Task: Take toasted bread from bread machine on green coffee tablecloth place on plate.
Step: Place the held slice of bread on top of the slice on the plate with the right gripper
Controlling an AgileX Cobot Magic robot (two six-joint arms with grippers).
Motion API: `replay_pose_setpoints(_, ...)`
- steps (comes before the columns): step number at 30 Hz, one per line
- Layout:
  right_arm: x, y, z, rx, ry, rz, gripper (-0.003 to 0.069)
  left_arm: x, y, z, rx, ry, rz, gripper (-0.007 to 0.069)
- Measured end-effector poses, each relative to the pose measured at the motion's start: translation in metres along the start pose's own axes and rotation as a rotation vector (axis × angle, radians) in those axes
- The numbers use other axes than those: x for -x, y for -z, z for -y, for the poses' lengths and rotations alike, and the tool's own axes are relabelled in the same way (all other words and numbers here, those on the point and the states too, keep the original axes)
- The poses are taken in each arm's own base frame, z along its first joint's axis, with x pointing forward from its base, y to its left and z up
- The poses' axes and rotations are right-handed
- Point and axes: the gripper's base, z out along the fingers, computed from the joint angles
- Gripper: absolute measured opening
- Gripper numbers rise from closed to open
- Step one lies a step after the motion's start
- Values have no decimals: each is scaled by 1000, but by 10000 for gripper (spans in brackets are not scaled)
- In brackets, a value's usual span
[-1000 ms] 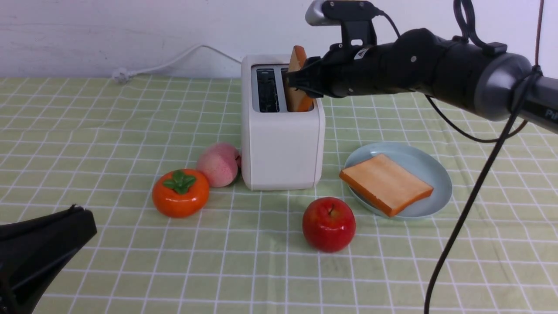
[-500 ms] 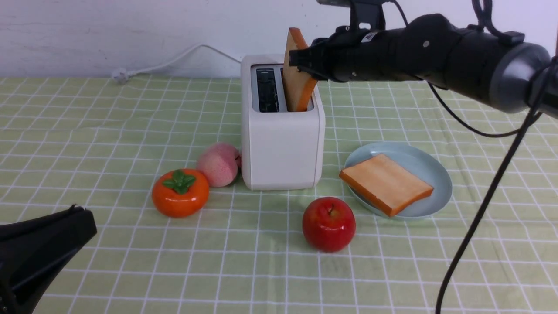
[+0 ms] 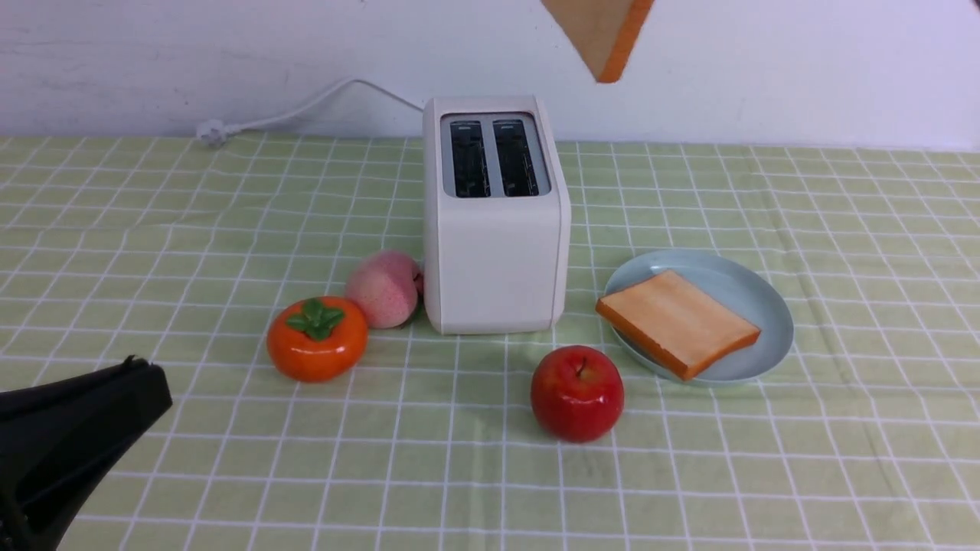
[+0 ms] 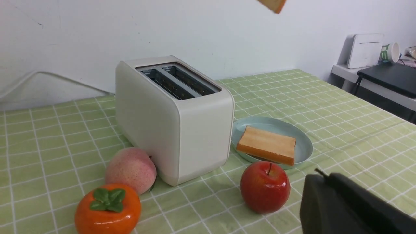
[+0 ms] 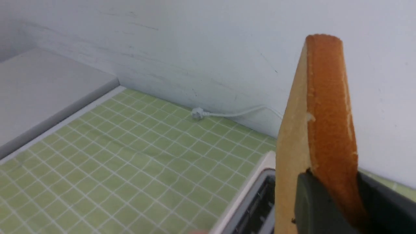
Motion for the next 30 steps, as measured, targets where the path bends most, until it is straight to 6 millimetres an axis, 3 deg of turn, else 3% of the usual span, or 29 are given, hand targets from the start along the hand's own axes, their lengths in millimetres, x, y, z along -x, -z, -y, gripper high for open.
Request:
replay_pose_setpoints(3,-7,15,17,-14,-45,-121,119,0,0,0,0,0,0,-13)
replay_pose_setpoints(4,-15,24,35,-39,-90,-211,118,0,0,0,0,0,0,-13)
replay_pose_setpoints(7,-32,29,55,-66,-157,-328,115,0,0,0,0,0,0,-13)
replay_pose_setpoints(11,-72,25,84,-84,-292,-451,115,0,0,0,0,0,0,-13)
replay_pose_setpoints(18,-119,-1,102,-79,-415,-430,115,0,0,0,0,0,0,-13)
replay_pose_setpoints(25,-159,-52,130,-20,-564,-411,114,0,0,0,0,-1,0,-13)
replay_pose_setpoints(30,-181,-72,144,-25,-639,-407,114,0,0,0,4,-1,-3,-11)
